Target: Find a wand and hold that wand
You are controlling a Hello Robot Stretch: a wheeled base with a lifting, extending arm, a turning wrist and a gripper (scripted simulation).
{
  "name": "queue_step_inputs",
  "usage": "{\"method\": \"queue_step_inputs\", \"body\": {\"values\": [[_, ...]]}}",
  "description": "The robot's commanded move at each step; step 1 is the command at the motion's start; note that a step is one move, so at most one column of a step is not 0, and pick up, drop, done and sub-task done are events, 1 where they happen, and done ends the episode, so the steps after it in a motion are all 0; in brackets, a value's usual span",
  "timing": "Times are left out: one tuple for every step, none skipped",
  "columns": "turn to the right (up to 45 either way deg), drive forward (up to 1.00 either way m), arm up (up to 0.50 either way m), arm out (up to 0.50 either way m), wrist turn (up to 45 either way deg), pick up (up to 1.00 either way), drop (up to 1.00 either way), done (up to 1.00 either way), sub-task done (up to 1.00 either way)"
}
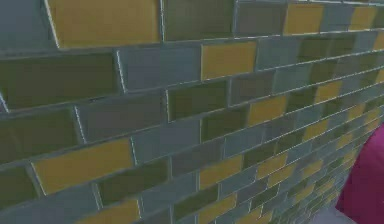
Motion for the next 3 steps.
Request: {"method": "queue_step_inputs", "body": {"values": [[45.0,0.00,0.00,0.00,0.0,0.00,0.00,0.00,0.00],[45.0,0.00,0.00,0.00,0.0,0.00,0.00,0.00,0.00],[45.0,0.00,0.00,0.00,0.0,0.00,0.00,0.00,0.00]]}}
